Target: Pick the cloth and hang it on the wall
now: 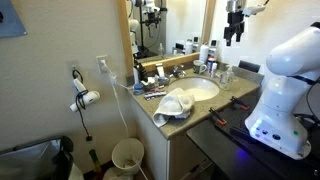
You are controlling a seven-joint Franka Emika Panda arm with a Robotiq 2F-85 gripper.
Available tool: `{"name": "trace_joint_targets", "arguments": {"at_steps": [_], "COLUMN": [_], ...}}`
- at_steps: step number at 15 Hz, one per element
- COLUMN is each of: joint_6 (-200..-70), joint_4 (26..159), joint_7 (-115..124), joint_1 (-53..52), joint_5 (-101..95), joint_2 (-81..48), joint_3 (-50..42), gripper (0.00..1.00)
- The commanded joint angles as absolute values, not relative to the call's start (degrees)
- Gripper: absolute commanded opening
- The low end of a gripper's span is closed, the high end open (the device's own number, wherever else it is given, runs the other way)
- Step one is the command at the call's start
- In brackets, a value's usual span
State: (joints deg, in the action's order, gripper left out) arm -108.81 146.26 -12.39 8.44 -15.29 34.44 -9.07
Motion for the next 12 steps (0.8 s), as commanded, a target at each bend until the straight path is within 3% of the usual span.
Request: {"name": "trace_joint_targets", "arguments": {"at_steps": [1, 5, 12], "joint_6": [-108.7, -108.7, -124.7], "joint_4": [146.2, 146.2, 157.3], "joint_7": [-12.3, -12.3, 8.5], "joint_1": [8.2, 8.2, 4.7], "joint_5": [-15.4, -15.4, -11.4], "joint_2": [34.4, 34.4, 35.0], "joint_3": [-9.3, -9.3, 0.7], "gripper": [1.0, 1.0, 1.0]}}
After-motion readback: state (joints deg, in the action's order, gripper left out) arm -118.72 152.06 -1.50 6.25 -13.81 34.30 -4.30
